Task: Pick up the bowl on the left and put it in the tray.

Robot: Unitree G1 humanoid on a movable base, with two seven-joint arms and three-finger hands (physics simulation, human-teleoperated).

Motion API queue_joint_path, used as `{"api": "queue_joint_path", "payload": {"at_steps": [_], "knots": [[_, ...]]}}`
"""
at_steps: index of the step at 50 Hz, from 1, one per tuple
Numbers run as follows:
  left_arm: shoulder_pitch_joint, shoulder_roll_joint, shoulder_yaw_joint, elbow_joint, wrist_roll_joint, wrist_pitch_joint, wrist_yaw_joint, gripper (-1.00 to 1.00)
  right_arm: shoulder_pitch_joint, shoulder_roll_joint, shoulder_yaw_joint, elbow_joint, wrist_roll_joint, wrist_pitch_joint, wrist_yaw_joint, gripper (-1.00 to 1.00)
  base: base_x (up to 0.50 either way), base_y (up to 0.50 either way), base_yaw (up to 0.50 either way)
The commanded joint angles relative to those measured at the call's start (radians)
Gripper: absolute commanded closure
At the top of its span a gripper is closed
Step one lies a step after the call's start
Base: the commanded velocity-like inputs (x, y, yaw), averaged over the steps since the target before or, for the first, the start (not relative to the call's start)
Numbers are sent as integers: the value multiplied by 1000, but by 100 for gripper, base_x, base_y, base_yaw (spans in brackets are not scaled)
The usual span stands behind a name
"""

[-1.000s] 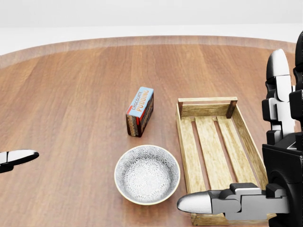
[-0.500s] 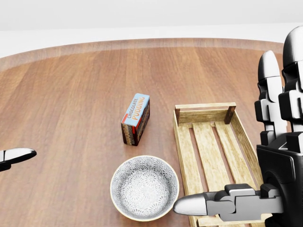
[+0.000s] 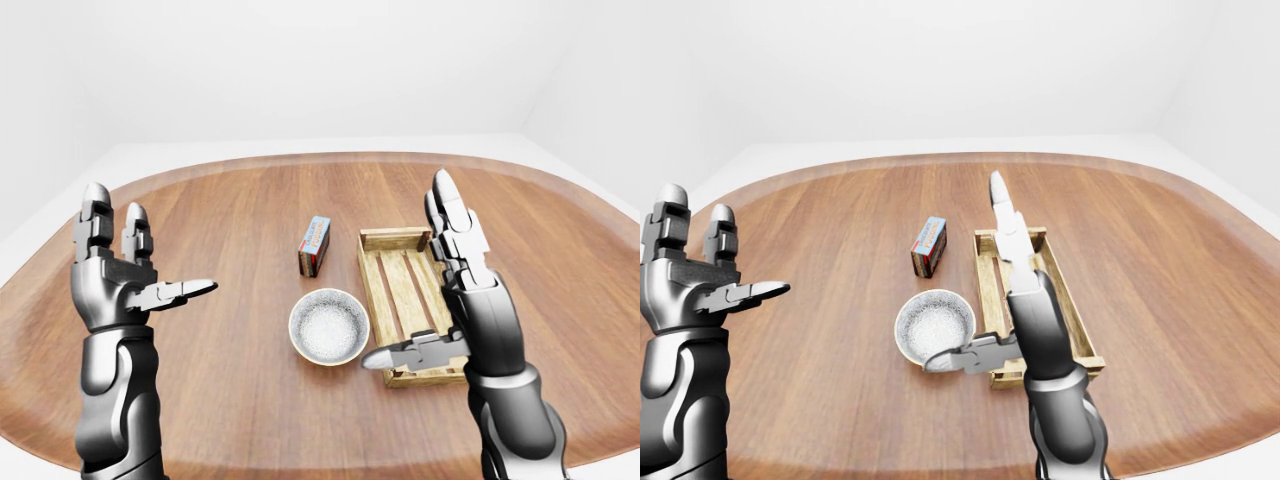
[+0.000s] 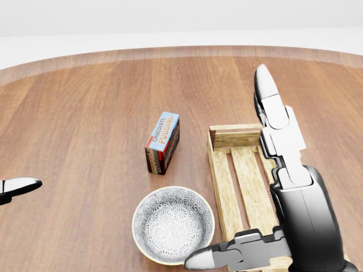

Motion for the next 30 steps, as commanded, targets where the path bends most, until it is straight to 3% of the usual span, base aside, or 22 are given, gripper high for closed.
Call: {"api": "queue_joint_path", "payload": {"at_steps": [1,30], "knots": [[1,0,1,-4,-2,0,1,-100,37,-21,107,65,-111,0,44,-100,0,0,0],[-2,3,5,-3,-5,0,2,-100,65,-56,277,172,-351,0,70,-100,0,0,0]]}}
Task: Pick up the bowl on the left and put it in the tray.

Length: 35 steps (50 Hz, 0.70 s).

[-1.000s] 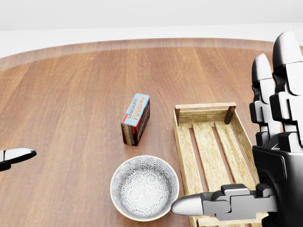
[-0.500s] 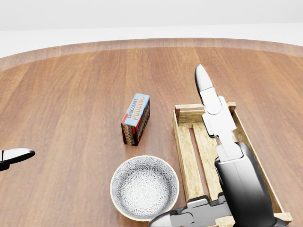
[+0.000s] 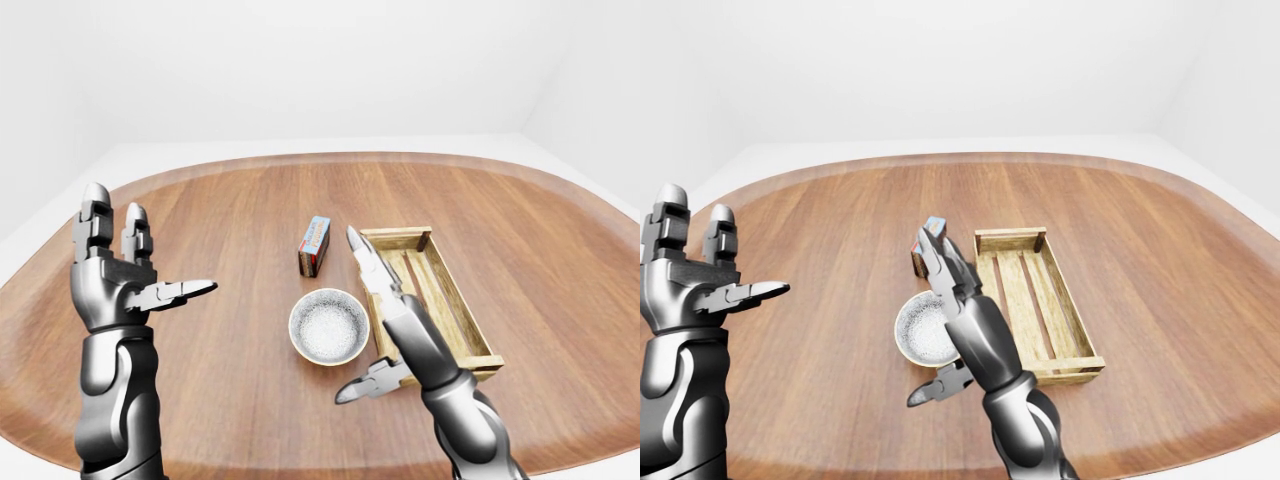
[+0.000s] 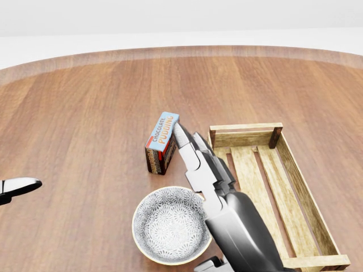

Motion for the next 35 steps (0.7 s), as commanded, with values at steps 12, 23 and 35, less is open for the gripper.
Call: {"api": "queue_joint_path", "payload": {"at_steps": [12,23,35], "knots": [[-7,7,6,19,-6,0,0,-100,-6,11,109,238,-281,0,11,-100,0,0,0],[-7,8,6,10,-8,0,5,-100,3,30,99,257,-327,0,17,-100,0,0,0],[-11,11,10,12,-12,0,7,-100,-3,44,112,305,-360,0,-1,-100,0,0,0]]}}
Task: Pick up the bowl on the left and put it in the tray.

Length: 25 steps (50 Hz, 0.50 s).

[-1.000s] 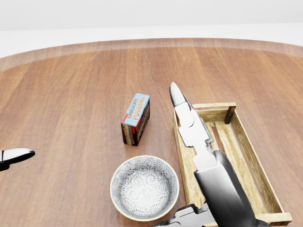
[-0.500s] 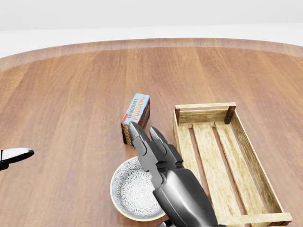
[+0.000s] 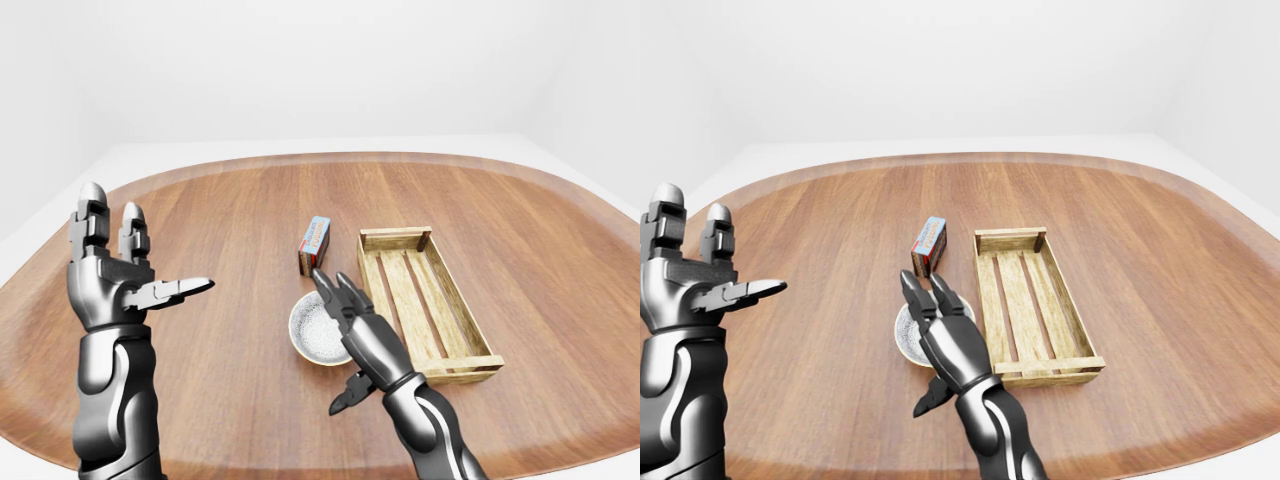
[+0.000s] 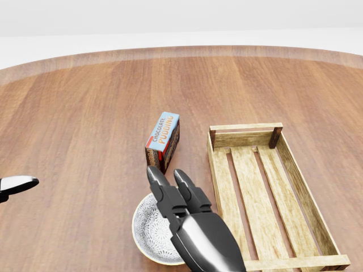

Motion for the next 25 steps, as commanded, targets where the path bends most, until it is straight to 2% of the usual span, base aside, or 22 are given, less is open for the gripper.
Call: {"api": "queue_joint_path", "payload": {"at_steps": [1,16,25], "knots": [[-4,2,2,8,-1,0,1,-100,-2,15,9,42,-44,0,-11,-100,0,0,0],[-3,6,7,4,-8,0,2,-100,-10,27,-11,139,-28,0,-77,-100,0,0,0],[-3,6,8,2,-9,0,3,-100,-22,30,-26,182,-18,0,-74,-100,0,0,0]]}}
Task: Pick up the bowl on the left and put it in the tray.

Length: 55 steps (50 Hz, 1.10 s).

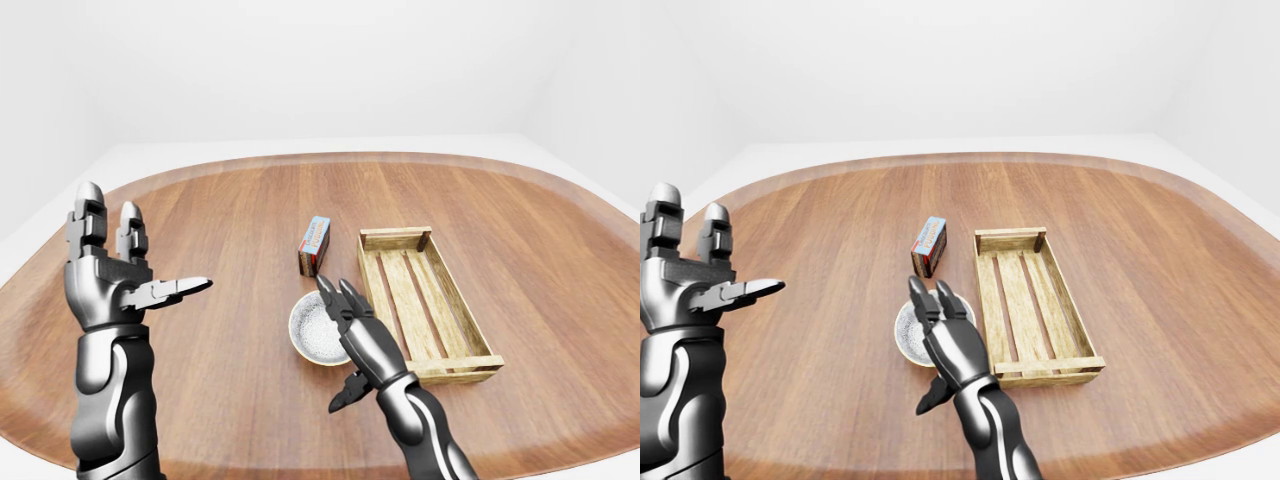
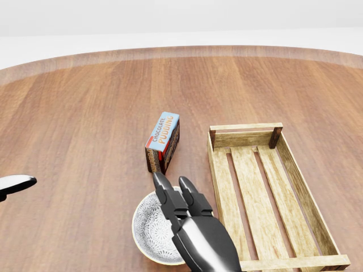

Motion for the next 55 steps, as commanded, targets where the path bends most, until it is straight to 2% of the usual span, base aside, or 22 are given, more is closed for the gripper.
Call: {"api": "queue_joint_path", "payload": {"at_steps": [1,16,55], "knots": [[-1,1,2,0,-2,0,2,-100,-11,6,-16,57,7,0,-11,-100,0,0,0],[1,-7,-12,14,13,0,-3,-100,-37,21,-47,182,34,0,-18,-100,0,0,0],[0,-2,-2,2,2,0,1,-100,-129,56,-127,393,29,0,23,-100,0,0,0]]}}
